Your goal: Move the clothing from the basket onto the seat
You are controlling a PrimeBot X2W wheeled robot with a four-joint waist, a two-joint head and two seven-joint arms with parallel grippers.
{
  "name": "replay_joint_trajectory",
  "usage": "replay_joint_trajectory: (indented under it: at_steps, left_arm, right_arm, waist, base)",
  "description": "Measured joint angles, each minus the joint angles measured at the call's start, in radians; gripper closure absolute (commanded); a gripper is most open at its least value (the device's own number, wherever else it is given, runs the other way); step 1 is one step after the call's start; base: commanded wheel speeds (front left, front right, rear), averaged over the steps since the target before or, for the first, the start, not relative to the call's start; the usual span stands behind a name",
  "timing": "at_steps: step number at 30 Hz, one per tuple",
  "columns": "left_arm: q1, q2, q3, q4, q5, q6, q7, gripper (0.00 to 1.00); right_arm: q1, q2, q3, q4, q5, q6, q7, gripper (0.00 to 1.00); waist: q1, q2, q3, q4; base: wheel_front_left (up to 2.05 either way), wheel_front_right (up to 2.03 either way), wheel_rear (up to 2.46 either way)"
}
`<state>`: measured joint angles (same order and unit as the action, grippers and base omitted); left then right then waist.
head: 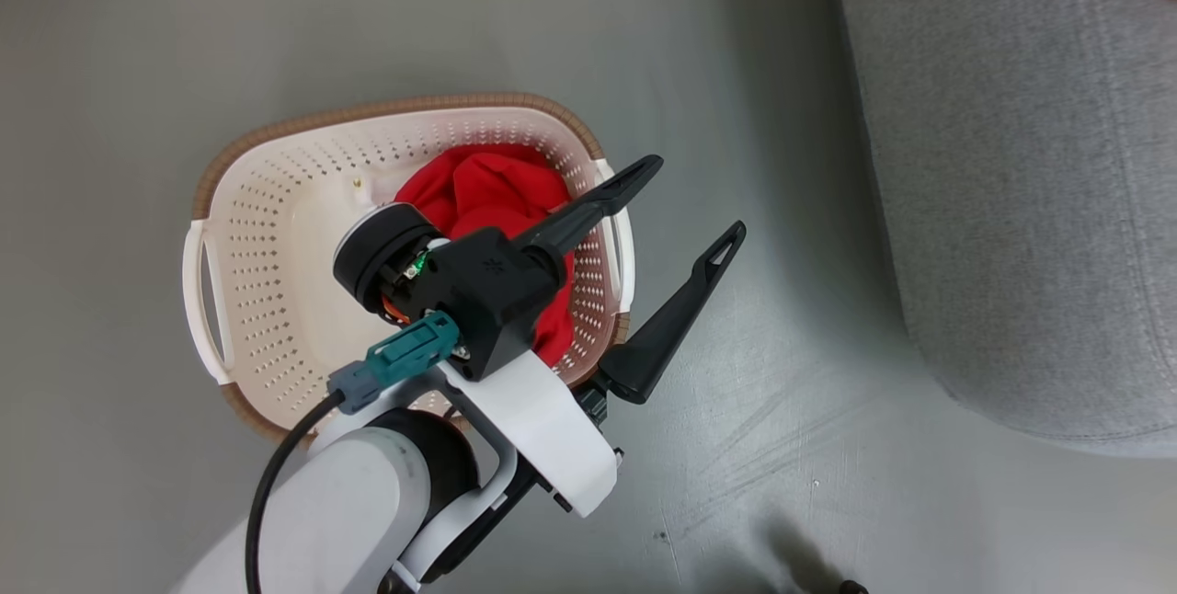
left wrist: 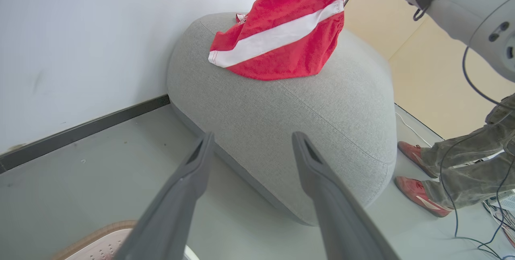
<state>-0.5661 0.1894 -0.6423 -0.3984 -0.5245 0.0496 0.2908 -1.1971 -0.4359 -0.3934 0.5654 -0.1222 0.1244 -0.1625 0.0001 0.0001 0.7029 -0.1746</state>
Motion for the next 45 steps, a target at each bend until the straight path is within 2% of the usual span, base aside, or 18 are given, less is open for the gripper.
replay_joint_trajectory:
  at_steps: [11, 16, 18, 21, 22, 23, 24, 34, 45]
  left_arm:
    - [-0.031, 0.006, 0.008, 0.001, 0.0, -0.02, 0.007, 0.0]
    - [-0.049, 0.007, 0.012, 0.011, 0.0, -0.044, -0.001, 0.0]
    - [-0.049, 0.013, 0.022, 0.022, 0.0, -0.045, -0.007, 0.0]
    - [-0.05, 0.017, 0.032, 0.03, 0.0, -0.045, -0.019, 0.0]
    - [-0.05, 0.017, 0.034, 0.032, 0.0, -0.045, -0.02, 0.0]
    - [-0.051, 0.017, 0.036, 0.035, 0.0, -0.045, -0.022, 0.0]
    - [-0.051, 0.017, 0.038, 0.037, 0.0, -0.045, -0.029, 0.0]
    - [-0.059, 0.019, 0.074, 0.062, 0.008, -0.053, -0.087, 0.0]
    - [-0.058, 0.014, 0.132, 0.093, 0.009, -0.042, -0.154, 0.0]
  right_arm:
    - [0.02, 0.026, -0.147, 0.079, -0.07, 0.0, 0.071, 1.0]
    - [0.021, 0.031, -0.195, 0.086, -0.114, 0.0, 0.083, 0.98]
    - [0.022, 0.055, -0.207, 0.091, -0.126, 0.0, 0.083, 0.75]
    - [0.025, 0.082, -0.212, 0.092, -0.139, 0.0, 0.083, 0.52]
    - [0.026, 0.086, -0.216, 0.092, -0.144, 0.0, 0.083, 0.33]
    - [0.026, 0.088, -0.221, 0.092, -0.148, 0.0, 0.083, 0.02]
    - [0.027, 0.088, -0.227, 0.092, -0.154, 0.0, 0.083, 0.0]
    - [0.052, 0.13, -0.249, 0.046, -0.188, 0.0, 0.064, 0.0]
    - [0.088, 0.212, -0.162, 0.031, -0.199, 0.0, 0.036, 0.0]
  waist:
    - [-0.0001, 0.0, 0.06, 0.022]
    - [0.0, 0.0, 0.075, 0.032]
    - [0.0, 0.0, 0.072, 0.033]
    - [0.0, 0.0, 0.067, 0.034]
    - [0.0, -0.0001, 0.064, 0.034]
    - [0.0, -0.0001, 0.062, 0.034]
    - [0.0, 0.0, 0.059, 0.034]
    - [0.0, 0.0, 0.016, 0.038]
    - [0.0, 0.0, -0.039, 0.052]
  base:
    - [0.0, 0.0, 0.0]
    - [0.0, 0.0, 0.0]
    - [0.0, 0.0, 0.0]
    - [0.0, 0.0, 0.0]
    - [0.0, 0.0, 0.0]
    - [0.0, 0.0, 0.0]
    - [0.0, 0.0, 0.0]
    - [0.0, 0.0, 0.0]
    - [0.0, 0.0, 0.0]
